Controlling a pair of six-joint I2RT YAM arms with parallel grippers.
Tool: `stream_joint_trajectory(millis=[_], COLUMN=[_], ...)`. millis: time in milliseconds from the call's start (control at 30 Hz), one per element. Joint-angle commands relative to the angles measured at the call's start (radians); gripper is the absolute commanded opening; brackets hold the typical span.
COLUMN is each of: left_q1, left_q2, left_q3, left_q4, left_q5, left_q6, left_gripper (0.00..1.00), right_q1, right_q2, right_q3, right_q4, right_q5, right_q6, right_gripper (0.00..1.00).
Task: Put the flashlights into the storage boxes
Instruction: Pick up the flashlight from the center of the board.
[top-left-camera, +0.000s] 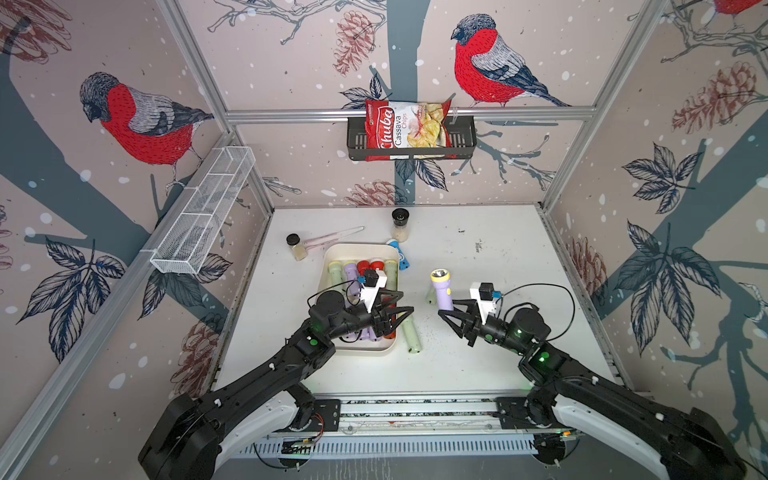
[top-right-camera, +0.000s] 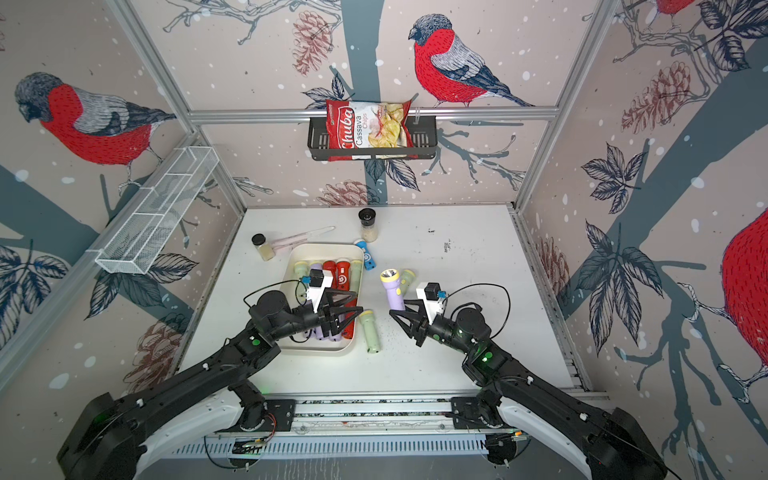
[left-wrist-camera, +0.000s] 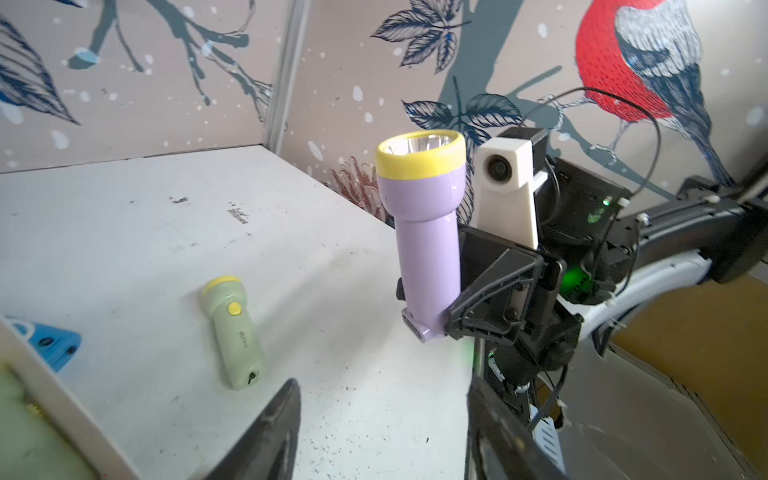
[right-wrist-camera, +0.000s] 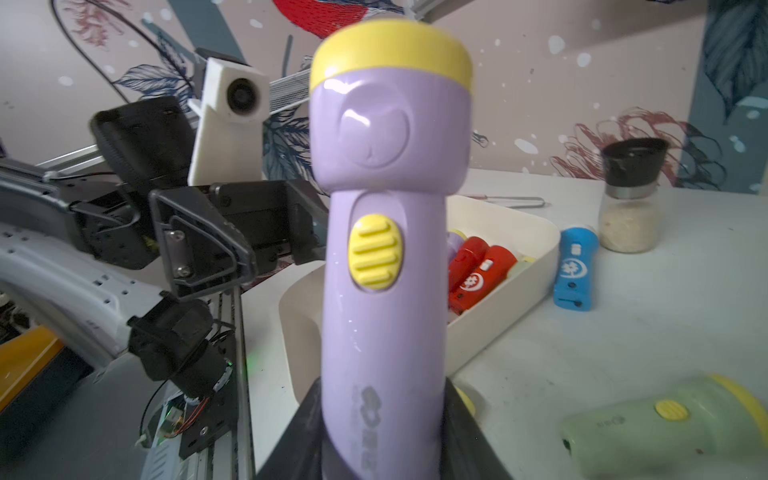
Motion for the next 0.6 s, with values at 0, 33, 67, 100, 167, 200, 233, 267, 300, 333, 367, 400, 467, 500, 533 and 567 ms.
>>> stream_joint_trajectory(millis=[0,33,67,100,167,200,233,267,300,333,367,400,467,500,533,567], left_q1=[-0.010,-0.012,-0.017,-0.022,-0.030,-0.036,-0.040,-0.042,-0.049,-0.055,-0.061,-0.066,-0.073,-0.075,-0.078,-0.079], left_q2=[0.015,0.019,0.023,0.028,0.039,0.048,0.059,0.069,0.081,0.091,0.098,0.106,0.116,0.120,0.122,0.124], left_q3=[0.004,0.008,0.010,0.010,0.014,0.016,0.021,0.026,0.034,0.041,0.048,0.052,0.055,0.058,0.057,0.058], left_q4=[0.120,0.120,0.124,0.133,0.150,0.161,0.170,0.177,0.185,0.186,0.187,0.192,0.206,0.213,0.219,0.226], left_q5=[0.089,0.096,0.105,0.111,0.129,0.139,0.152,0.163,0.177,0.186,0.186,0.185,0.184,0.185,0.185,0.184], left_q6=[0.043,0.047,0.052,0.054,0.057,0.055,0.051,0.046,0.044,0.043,0.044,0.045,0.043,0.041,0.039,0.039], left_gripper=[0.64,0.65,0.65,0.65,0.66,0.66,0.66,0.65,0.65,0.65,0.65,0.65,0.64,0.64,0.64,0.63], right_q1=[0.010,0.011,0.013,0.015,0.019,0.024,0.030,0.037,0.046,0.054,0.058,0.065,0.073,0.076,0.078,0.079], right_q2=[0.007,0.010,0.014,0.019,0.026,0.030,0.035,0.039,0.046,0.054,0.062,0.071,0.086,0.094,0.101,0.107], right_q3=[0.005,0.008,0.009,0.009,0.009,0.008,0.011,0.016,0.020,0.025,0.029,0.033,0.041,0.045,0.048,0.051], right_q4=[0.125,0.128,0.130,0.135,0.151,0.160,0.162,0.160,0.160,0.160,0.160,0.162,0.162,0.162,0.162,0.162], right_q5=[-0.098,-0.108,-0.113,-0.120,-0.135,-0.143,-0.148,-0.151,-0.150,-0.149,-0.149,-0.155,-0.166,-0.170,-0.178,-0.186], right_q6=[-0.069,-0.077,-0.083,-0.086,-0.089,-0.093,-0.098,-0.101,-0.103,-0.103,-0.105,-0.106,-0.111,-0.111,-0.112,-0.115], right_gripper=[0.25,0.25,0.25,0.25,0.25,0.25,0.25,0.25,0.25,0.25,0.25,0.25,0.26,0.26,0.26,0.26])
